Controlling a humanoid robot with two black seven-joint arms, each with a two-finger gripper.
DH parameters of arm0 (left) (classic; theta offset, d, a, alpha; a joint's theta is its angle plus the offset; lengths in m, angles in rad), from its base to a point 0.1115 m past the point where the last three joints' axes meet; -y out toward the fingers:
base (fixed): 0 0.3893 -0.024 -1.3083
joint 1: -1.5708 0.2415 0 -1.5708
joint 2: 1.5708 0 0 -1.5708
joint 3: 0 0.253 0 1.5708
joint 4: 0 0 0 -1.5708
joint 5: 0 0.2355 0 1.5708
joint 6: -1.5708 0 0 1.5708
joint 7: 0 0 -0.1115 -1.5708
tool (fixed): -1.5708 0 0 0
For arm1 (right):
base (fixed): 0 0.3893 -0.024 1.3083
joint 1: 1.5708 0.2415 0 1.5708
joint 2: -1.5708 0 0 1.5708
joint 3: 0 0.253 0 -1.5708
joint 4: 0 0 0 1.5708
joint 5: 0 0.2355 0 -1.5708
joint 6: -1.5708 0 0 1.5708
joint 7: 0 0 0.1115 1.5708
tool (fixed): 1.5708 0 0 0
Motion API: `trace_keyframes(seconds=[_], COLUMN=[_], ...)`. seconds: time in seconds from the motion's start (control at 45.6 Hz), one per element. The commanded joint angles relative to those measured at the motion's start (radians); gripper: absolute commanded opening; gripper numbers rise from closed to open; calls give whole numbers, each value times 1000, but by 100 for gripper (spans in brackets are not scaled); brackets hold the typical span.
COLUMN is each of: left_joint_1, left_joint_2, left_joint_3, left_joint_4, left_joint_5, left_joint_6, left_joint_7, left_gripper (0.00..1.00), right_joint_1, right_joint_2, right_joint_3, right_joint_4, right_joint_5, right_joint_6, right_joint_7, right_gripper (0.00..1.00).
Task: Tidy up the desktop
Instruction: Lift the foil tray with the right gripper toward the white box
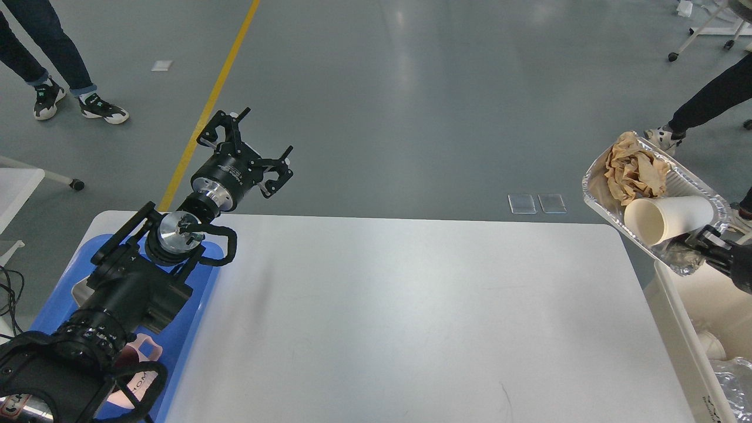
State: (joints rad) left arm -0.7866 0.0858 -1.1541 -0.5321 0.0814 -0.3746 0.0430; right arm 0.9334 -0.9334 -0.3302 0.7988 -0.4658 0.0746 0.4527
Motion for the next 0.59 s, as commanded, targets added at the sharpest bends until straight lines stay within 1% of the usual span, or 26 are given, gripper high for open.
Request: trace_keyframes(seconds=[0.0, 0.132, 0.263, 0.505, 0.57], left_joint_1=[18, 32, 36, 69, 73], left_joint_2=[20, 22, 15, 15, 19], left_joint_3=[-6, -44, -53, -27, 0], left_joint_4=[0, 1, 1, 3, 6], left_joint_5=[-12, -75, -80, -60, -58], left_joint_6=[-66, -78, -78, -79, -76], left_joint_7=[1, 3, 1, 3, -5], left_gripper=[98, 98, 98, 98, 98], right_joint_1=[-19, -33, -44, -111, -134], right_joint_2=[-35, -45, -53, -54, -56], right_joint_3=[5, 7, 7, 5, 7], right_joint_4=[0, 0, -3, -20, -20], right_joint_5=[29, 64, 99, 136, 153], right_joint_6=[-12, -13, -15, -65, -76], right_joint_7=[7, 18, 18, 17, 17], right_gripper=[0, 0, 0, 0, 0])
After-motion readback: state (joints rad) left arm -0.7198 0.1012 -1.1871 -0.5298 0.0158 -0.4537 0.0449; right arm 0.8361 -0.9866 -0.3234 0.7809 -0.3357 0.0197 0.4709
